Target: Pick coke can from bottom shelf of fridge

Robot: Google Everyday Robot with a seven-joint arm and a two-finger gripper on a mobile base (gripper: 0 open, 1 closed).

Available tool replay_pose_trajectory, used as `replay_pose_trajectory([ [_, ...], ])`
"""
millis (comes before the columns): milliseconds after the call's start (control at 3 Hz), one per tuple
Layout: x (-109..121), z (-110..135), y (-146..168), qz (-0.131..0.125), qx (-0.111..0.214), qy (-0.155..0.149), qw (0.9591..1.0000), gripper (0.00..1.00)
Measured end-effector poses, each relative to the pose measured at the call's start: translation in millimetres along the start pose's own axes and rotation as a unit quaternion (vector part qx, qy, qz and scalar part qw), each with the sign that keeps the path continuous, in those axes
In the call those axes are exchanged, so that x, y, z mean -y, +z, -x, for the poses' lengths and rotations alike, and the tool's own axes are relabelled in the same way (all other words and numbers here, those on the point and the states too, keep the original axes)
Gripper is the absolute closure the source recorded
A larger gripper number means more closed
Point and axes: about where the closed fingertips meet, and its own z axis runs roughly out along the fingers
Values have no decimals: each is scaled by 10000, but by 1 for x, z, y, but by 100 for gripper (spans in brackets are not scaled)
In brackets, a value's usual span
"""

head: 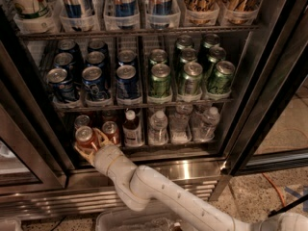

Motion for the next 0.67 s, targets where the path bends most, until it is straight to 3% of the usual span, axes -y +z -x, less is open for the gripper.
replay_pose_trajectory([
  [667, -1, -8, -34, 675, -106, -36, 9977, 100],
])
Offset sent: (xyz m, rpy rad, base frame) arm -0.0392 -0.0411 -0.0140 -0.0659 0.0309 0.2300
